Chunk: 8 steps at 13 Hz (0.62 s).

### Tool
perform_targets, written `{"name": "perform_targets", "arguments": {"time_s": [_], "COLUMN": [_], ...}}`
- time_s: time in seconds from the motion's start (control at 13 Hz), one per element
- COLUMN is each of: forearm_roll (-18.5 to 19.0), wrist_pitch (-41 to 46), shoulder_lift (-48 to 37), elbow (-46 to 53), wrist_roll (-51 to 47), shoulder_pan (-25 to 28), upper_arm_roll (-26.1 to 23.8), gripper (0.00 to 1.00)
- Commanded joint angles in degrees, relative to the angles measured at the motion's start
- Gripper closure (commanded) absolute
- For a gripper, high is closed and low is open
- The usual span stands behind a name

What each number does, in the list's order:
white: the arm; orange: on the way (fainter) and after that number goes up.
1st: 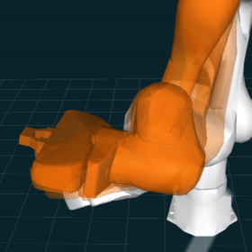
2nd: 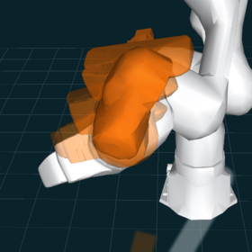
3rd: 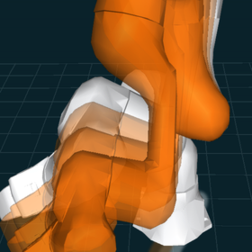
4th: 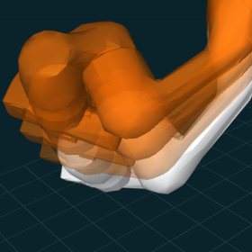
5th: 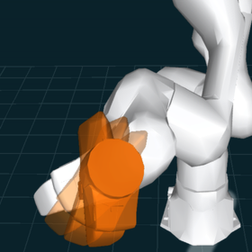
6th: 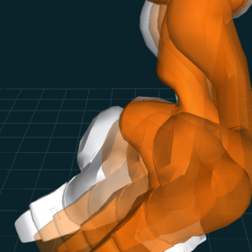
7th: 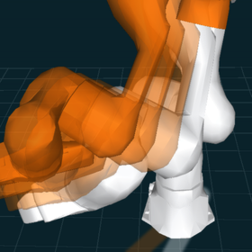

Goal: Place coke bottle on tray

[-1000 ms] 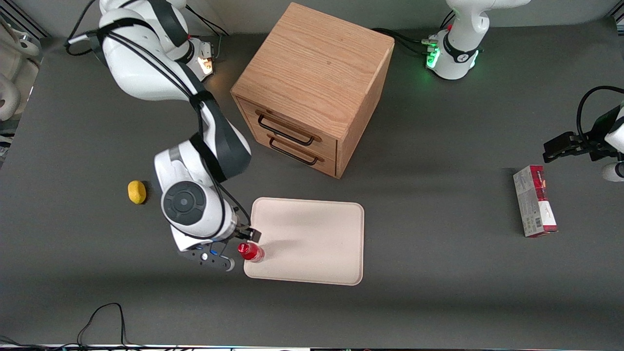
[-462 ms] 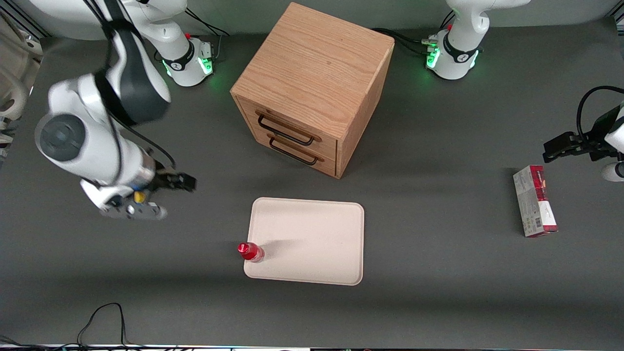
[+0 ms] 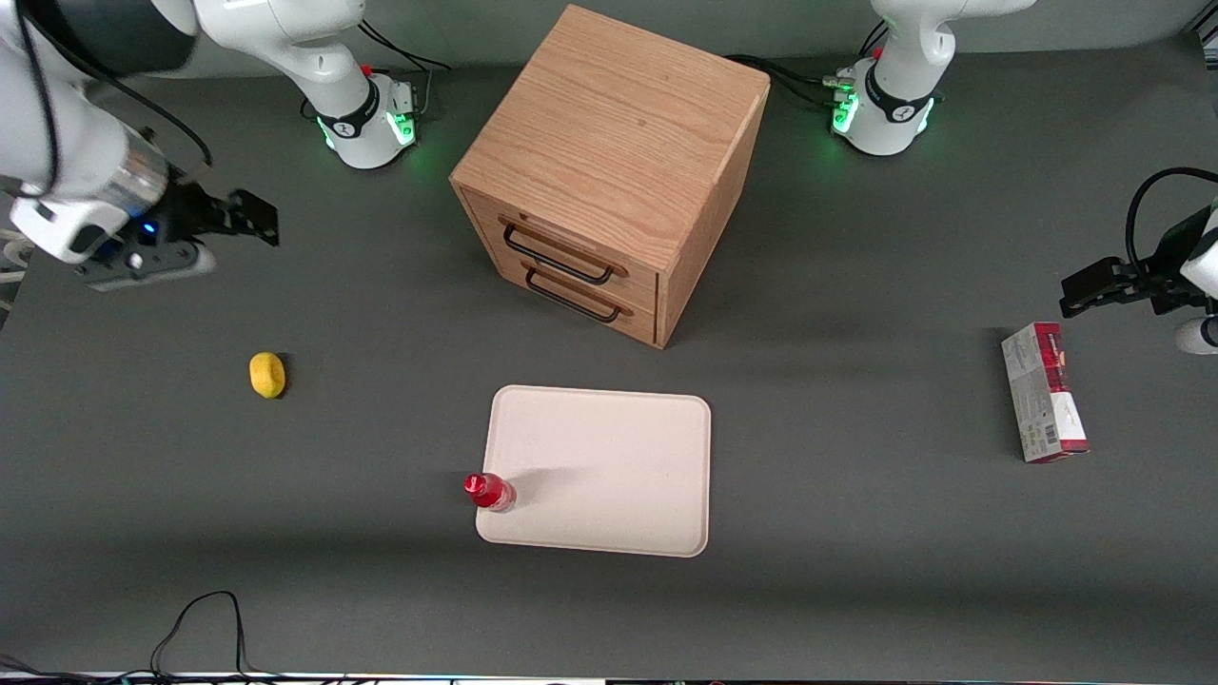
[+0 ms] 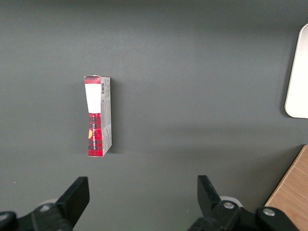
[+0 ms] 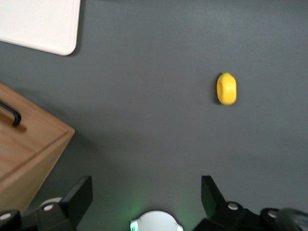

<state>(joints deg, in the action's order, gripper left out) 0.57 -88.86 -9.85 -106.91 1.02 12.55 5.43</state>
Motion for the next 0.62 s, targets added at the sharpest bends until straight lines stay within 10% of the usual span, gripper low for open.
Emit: {"name": "perform_targets", "arguments": {"time_s": [0.0, 0.54], "forearm_roll": [-0.92, -3.64], "wrist_pitch": [0.36, 4.20], "shoulder_lift": [-1.84, 2.37], "elbow": [-1.20, 4.32], "wrist_roll": [1.88, 6.08], "shoulder_pan": [2.39, -4.47], "upper_arm_roll": [2.75, -4.11], "gripper": [0.00, 0.00]}}
